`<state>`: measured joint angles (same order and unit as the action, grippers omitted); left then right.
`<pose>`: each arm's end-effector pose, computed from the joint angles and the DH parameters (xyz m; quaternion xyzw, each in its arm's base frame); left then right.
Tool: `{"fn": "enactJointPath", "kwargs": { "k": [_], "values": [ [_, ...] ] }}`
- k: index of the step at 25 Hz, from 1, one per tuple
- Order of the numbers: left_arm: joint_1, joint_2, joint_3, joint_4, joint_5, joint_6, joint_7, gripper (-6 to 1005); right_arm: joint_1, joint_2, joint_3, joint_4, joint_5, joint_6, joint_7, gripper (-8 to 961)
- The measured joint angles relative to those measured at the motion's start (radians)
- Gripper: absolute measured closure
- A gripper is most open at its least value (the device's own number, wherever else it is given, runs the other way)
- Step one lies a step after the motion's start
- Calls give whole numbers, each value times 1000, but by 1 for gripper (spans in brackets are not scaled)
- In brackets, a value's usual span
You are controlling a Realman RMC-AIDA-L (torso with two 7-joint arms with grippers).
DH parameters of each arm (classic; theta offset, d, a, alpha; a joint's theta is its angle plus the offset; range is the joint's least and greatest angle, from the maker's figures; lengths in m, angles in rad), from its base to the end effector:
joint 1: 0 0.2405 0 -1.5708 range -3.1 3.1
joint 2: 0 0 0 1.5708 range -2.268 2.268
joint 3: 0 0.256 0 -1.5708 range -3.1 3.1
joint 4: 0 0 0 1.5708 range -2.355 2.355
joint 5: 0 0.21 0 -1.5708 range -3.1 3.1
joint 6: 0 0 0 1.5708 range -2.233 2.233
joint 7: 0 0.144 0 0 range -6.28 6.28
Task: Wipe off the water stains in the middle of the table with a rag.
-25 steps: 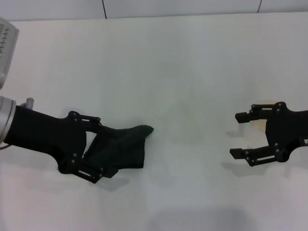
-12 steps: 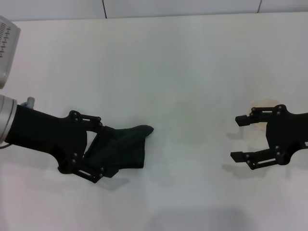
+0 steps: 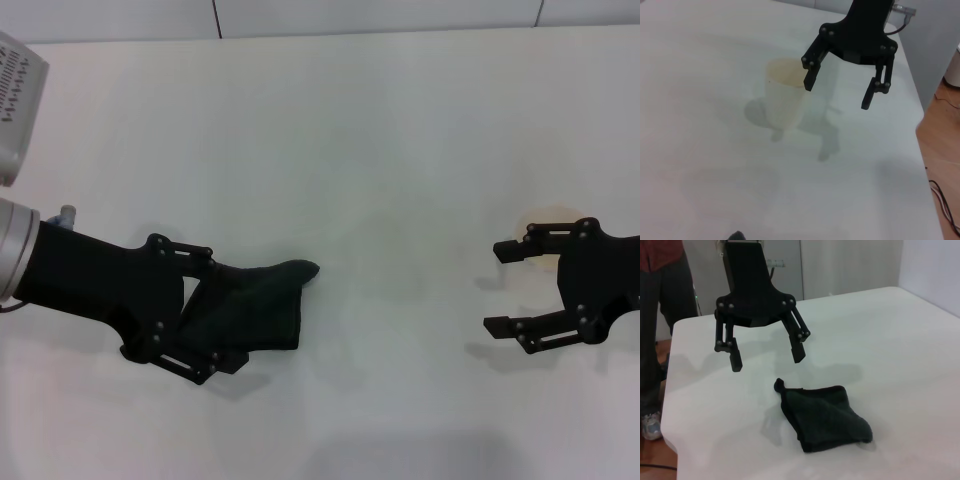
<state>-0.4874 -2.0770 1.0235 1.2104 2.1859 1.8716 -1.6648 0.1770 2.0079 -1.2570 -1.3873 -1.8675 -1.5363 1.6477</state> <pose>-0.2096 0.3015 0.0264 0.9949 0.0921 0.0353 0.0212 0.2302 0.2811 0.0364 -0.9839 0.0926 0.0966 0.1184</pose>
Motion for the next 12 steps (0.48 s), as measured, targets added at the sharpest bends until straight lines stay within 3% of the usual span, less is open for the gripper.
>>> {"fn": "enactJointPath", "kwargs": {
  "k": [12],
  "values": [
    [0,0,8,0,0,-2,-1,107,-4,0,7,-15,0,-13,11,115]
  ]
}}
